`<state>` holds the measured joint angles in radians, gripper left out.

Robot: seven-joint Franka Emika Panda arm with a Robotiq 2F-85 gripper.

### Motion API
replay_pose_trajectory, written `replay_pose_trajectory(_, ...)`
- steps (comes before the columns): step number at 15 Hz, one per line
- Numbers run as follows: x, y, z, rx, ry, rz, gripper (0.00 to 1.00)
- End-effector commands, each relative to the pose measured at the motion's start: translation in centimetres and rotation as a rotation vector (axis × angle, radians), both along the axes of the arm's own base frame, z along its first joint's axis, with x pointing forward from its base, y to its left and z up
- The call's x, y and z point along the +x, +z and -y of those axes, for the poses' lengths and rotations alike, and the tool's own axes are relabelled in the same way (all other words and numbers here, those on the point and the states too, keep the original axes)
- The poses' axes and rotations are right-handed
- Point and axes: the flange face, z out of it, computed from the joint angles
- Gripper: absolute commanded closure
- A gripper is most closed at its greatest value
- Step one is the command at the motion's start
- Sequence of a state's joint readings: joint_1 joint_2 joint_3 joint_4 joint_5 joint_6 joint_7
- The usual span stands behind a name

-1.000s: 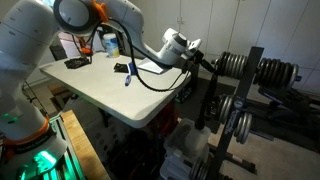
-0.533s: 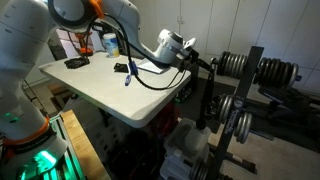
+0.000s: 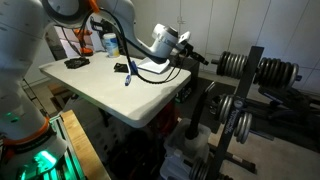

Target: Move the rope from the top rod to the bottom one

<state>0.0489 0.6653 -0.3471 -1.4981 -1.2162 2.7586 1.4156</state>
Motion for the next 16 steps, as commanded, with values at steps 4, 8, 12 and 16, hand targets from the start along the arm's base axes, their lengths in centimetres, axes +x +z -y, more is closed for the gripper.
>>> replay_pose_trajectory(4,-0.7,1.2,-1.1,0.043,0.054,0.026,0.92)
replay_pose_trajectory(8,-0.8,1.3,-1.2,0.046,0.062,0.029,0.92)
replay_pose_trajectory(12,-1.0,0.9,-1.1,0.048,0.062,0.019,0.92)
replay_pose_trajectory(16,-1.9,-0.6,-1.2,0.057,0.054,-0.030,0.92)
